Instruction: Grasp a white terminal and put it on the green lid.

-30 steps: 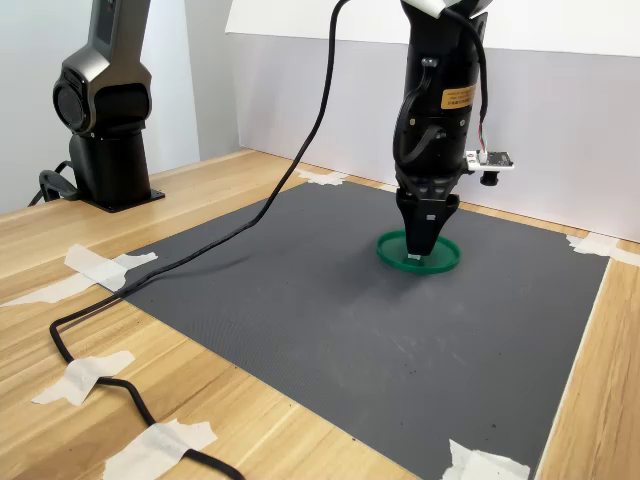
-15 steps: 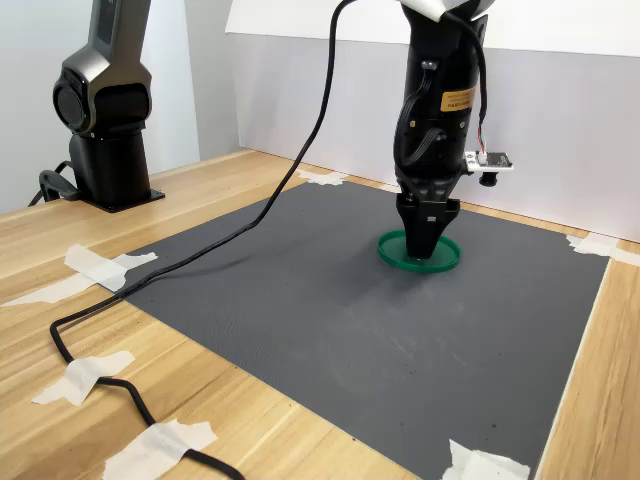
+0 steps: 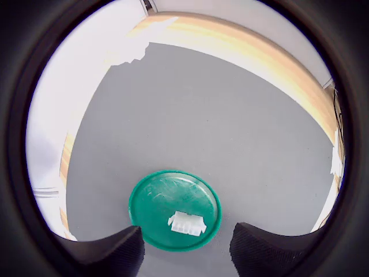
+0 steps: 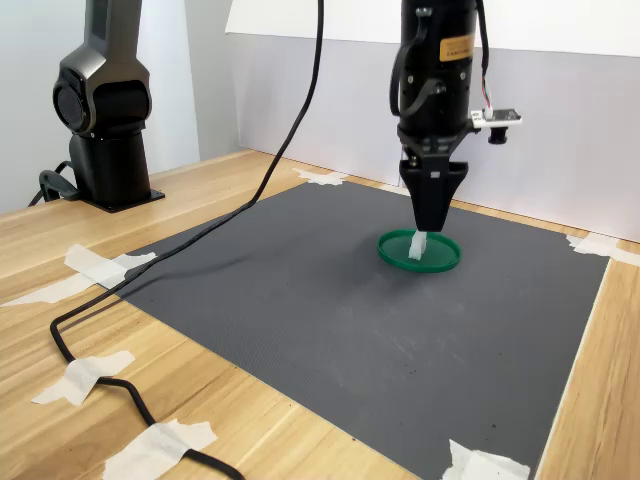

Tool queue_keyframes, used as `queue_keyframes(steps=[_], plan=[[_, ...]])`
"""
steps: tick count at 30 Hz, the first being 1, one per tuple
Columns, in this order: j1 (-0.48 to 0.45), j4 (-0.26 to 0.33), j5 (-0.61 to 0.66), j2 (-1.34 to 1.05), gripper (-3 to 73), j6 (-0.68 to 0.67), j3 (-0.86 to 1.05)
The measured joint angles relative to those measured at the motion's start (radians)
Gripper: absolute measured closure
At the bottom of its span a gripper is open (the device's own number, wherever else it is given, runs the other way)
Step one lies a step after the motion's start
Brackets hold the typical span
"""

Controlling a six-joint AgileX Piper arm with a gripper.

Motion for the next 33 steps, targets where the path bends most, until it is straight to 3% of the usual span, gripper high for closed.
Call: queue_keyframes(steps=[4,7,14,16,21,25,33], plan=[[-0.013,0.004,-0.076,-0.127,8.8,0.004,0.102],[-0.058,0.011,-0.161,-0.247,17.4,0.010,0.219],[-0.208,0.015,-0.439,-0.554,58.9,0.010,0.531],[-0.227,0.017,-0.558,-0.647,66.6,0.010,0.626],[-0.230,0.025,-0.829,-0.891,70.6,0.010,0.884],[-0.231,0.028,-0.970,-1.116,71.1,0.010,1.097],[-0.231,0.028,-0.992,-1.453,71.1,0.010,1.367]])
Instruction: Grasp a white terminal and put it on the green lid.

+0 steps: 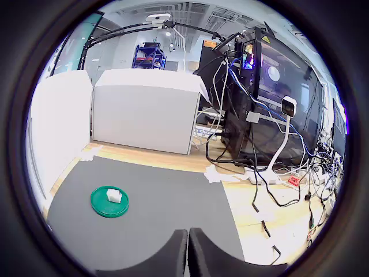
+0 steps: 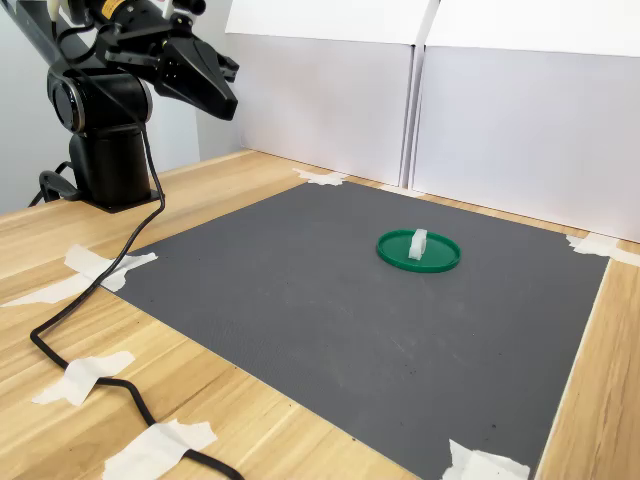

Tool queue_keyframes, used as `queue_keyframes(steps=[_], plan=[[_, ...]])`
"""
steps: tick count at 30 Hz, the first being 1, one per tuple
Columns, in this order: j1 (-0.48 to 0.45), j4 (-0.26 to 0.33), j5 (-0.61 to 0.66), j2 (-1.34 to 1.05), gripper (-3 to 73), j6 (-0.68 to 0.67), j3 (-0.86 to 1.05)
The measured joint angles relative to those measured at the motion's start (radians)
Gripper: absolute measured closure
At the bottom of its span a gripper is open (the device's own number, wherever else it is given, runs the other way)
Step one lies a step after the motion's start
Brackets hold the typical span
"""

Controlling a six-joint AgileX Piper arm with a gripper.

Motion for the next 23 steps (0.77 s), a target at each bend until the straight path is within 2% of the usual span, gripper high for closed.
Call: queue_keyframes(steps=[9,15,23], plan=[[0.000,0.000,0.022,-0.207,71.1,0.000,0.073],[0.000,0.000,0.087,-0.225,71.1,0.000,0.076],[0.000,0.000,0.093,-0.225,71.1,0.000,0.076]])
